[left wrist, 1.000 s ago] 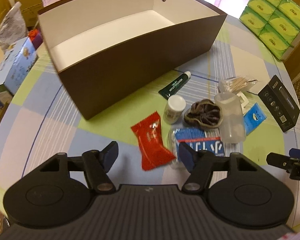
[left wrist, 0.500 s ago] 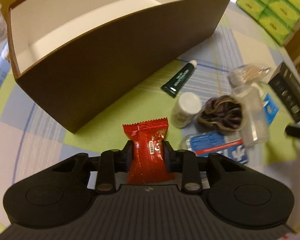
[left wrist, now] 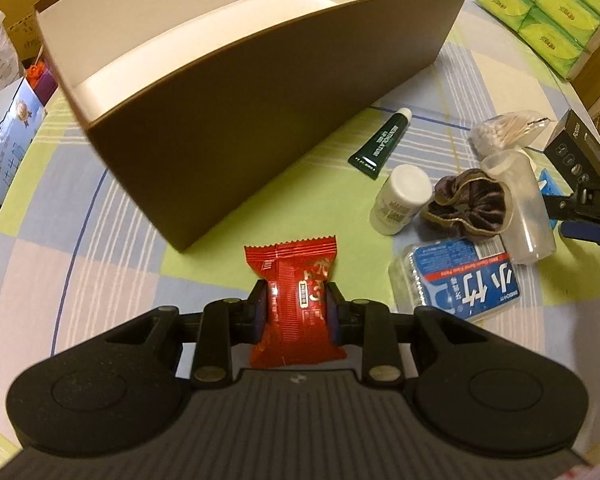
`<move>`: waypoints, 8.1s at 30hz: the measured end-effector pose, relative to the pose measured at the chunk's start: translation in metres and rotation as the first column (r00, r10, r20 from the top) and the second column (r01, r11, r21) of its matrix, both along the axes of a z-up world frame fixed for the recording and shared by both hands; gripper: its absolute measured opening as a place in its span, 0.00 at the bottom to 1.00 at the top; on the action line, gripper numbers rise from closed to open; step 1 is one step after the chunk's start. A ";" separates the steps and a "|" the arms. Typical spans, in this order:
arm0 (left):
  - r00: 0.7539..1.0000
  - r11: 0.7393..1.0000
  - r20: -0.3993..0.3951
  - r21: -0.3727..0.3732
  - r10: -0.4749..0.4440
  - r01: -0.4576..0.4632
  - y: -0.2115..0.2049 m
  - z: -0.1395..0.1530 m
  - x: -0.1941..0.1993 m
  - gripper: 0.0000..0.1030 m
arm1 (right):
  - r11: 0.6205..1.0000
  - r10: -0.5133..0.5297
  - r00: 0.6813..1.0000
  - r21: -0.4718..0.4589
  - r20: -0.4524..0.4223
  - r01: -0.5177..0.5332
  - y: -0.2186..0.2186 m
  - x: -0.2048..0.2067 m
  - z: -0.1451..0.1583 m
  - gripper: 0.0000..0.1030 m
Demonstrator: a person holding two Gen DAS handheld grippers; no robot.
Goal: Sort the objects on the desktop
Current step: 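Grasp the red candy packet with the left tool while the right tool grasps the blue tube, then carry both items over the brown box and open both tools to drop them, then withdraw both tools from the box back over the table, then grasp the floss pick box with the left tool while the right tool grasps the clear cup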
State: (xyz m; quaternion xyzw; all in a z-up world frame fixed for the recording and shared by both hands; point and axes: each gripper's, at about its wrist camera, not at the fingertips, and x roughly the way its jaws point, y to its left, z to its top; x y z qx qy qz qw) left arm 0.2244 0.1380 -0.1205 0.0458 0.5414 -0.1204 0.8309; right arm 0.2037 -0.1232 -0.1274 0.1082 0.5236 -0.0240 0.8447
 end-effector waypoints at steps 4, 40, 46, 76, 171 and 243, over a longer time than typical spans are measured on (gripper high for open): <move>1.000 1.000 -0.010 0.000 0.003 -0.003 0.002 0.001 -0.003 0.24 | 0.995 0.083 0.996 -0.049 -0.034 -0.084 -0.001 -0.009 0.000 0.34; 1.000 1.000 -0.020 -0.019 0.004 -0.004 -0.006 0.012 -0.054 0.22 | 0.938 0.346 0.938 0.007 -0.002 -0.346 -0.008 -0.090 0.016 0.28; 1.000 0.998 0.030 -0.055 0.003 -0.001 -0.007 0.040 -0.061 0.22 | 0.918 0.392 0.914 0.016 0.103 -0.395 0.007 -0.083 0.055 0.28; 0.957 0.990 0.278 -0.134 0.087 -0.051 0.025 0.139 0.054 0.22 | 0.756 0.623 0.710 -0.020 0.330 -0.654 0.134 0.075 0.132 0.28; 0.966 0.997 0.247 0.006 0.076 -0.080 0.019 0.149 0.055 0.83 | 0.785 0.598 0.717 -0.082 0.358 -0.614 0.080 0.060 0.147 0.98; 0.997 0.997 -0.025 0.000 -0.072 0.072 -0.090 0.023 -0.051 0.85 | 0.954 0.299 0.953 -0.002 0.051 -0.300 -0.059 -0.074 0.031 0.98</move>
